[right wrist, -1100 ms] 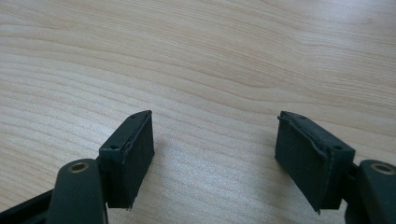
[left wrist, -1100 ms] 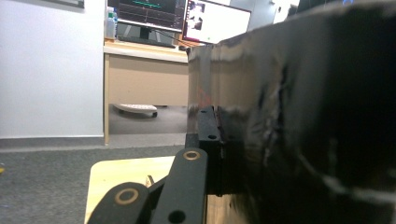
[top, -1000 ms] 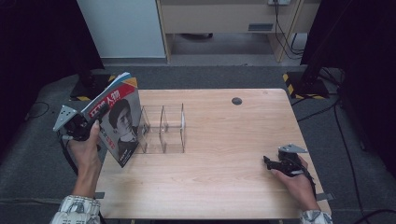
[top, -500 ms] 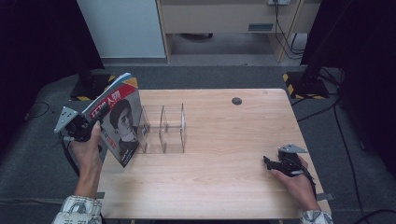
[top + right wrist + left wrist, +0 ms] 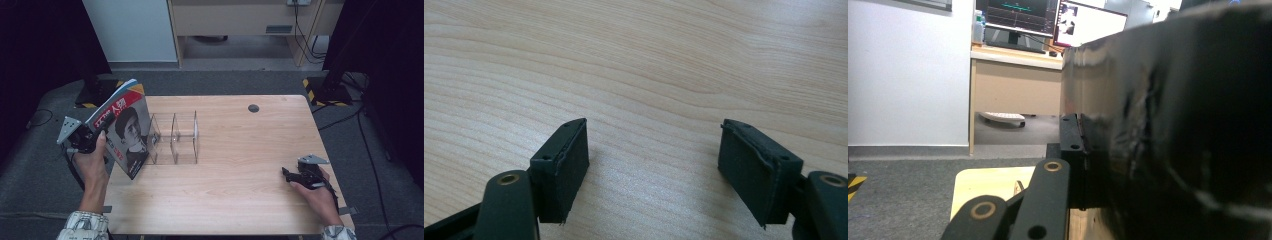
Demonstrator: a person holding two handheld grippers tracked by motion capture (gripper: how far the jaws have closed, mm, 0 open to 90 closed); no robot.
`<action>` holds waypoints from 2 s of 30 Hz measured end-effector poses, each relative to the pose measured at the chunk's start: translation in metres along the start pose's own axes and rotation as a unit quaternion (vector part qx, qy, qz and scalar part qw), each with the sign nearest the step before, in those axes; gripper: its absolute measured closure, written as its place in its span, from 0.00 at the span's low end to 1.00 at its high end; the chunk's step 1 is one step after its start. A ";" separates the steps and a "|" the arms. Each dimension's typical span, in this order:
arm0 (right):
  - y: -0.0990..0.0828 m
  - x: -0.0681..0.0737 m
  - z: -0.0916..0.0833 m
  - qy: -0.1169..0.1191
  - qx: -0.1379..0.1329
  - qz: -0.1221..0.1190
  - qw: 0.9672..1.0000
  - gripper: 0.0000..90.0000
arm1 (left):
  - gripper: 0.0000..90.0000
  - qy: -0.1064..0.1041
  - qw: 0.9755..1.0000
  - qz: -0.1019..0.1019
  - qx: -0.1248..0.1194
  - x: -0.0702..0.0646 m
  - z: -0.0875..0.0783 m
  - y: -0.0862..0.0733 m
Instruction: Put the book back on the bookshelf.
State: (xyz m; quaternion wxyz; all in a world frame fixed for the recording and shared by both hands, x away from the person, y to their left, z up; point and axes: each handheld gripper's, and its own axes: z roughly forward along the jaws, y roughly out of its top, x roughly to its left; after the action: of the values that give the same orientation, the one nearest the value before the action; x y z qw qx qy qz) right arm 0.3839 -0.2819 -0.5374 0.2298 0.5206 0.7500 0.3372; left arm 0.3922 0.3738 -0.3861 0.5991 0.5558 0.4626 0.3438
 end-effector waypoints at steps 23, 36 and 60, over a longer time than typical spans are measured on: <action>-0.001 0.000 -0.001 0.002 0.001 -0.001 1.000 0.31 | 0.92 0.012 1.000 -0.010 0.016 0.007 -0.001 -0.002; -0.001 0.000 -0.001 0.001 0.001 -0.001 1.000 0.31 | 0.78 0.008 1.000 -0.005 0.018 0.007 0.000 0.004; -0.001 0.001 -0.001 0.001 0.001 0.001 1.000 0.30 | 0.20 0.020 0.999 -0.001 0.050 0.010 -0.004 -0.001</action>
State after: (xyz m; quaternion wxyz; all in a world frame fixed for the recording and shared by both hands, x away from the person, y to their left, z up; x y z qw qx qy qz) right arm 0.3822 -0.2811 -0.5375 0.2281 0.5212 0.7502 0.3369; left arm 0.3920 0.3837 -0.3889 0.5615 0.5776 0.4915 0.3309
